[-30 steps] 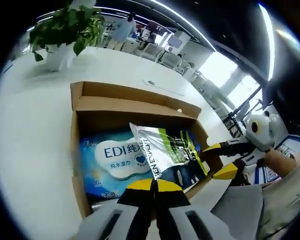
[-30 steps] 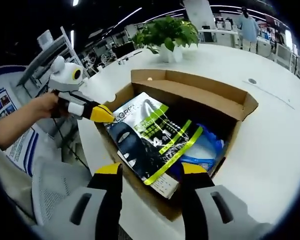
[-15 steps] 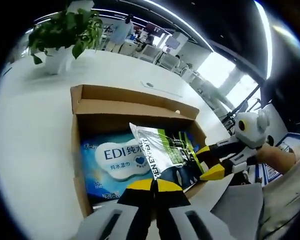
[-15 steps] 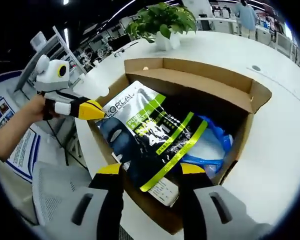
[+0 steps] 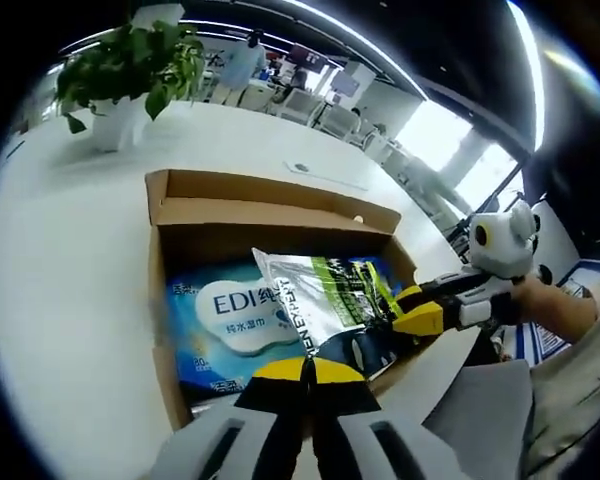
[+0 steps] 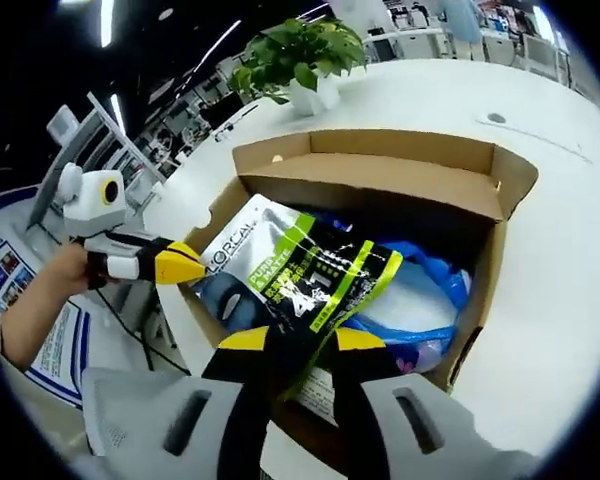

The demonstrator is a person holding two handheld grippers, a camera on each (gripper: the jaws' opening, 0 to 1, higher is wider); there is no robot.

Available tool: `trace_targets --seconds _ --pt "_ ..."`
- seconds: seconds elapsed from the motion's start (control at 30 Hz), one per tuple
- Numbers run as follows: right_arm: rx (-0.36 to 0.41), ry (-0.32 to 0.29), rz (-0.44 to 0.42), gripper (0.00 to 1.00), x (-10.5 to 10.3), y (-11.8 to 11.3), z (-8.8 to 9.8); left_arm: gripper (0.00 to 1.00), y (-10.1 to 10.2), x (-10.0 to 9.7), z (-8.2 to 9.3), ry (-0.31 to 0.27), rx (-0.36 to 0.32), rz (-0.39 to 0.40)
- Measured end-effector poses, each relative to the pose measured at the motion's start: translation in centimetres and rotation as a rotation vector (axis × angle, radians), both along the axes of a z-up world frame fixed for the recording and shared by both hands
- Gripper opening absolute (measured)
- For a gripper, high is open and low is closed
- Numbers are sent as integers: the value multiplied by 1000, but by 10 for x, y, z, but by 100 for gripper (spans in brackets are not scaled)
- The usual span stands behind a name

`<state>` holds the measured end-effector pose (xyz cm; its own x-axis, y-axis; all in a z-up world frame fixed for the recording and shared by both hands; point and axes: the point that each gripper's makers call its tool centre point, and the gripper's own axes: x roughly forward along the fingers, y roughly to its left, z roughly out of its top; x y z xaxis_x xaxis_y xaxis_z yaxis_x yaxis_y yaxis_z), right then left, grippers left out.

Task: Operate the shoe box by opening the lid, removing the specified soft item, and placing it in the target area until the item is outside and the box remains undamaged.

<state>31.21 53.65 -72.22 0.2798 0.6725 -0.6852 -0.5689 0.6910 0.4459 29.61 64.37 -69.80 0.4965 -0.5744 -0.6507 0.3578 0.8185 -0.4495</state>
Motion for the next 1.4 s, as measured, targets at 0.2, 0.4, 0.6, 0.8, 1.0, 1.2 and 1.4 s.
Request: trace_targets --seconds 0.2,0.4,0.6,0.8,1.0,1.2,1.4 --pt "-54 8 1 6 -1 -5 -10 0 -1 -2 0 -3 2 0" --pt "-50 4 -1 1 -3 -5 -8 0 -2 -1 3 -14 6 4" --pt "-24 -16 -13 0 -2 -7 4 0 -3 -1 8 -26 14 6" --pt "-5 -38 -33 0 2 -12 17 0 -10 1 15 -42 20 1" --pt "-6 -61 -49 0 5 -23 28 0 -20 4 23 -61 25 -11" --pt "-3 -58 -82 0 7 -41 38 0 -37 5 27 -71 31 -35" --pt "-3 -55 -116 0 9 -62 46 0 -58 8 33 -81 21 -61"
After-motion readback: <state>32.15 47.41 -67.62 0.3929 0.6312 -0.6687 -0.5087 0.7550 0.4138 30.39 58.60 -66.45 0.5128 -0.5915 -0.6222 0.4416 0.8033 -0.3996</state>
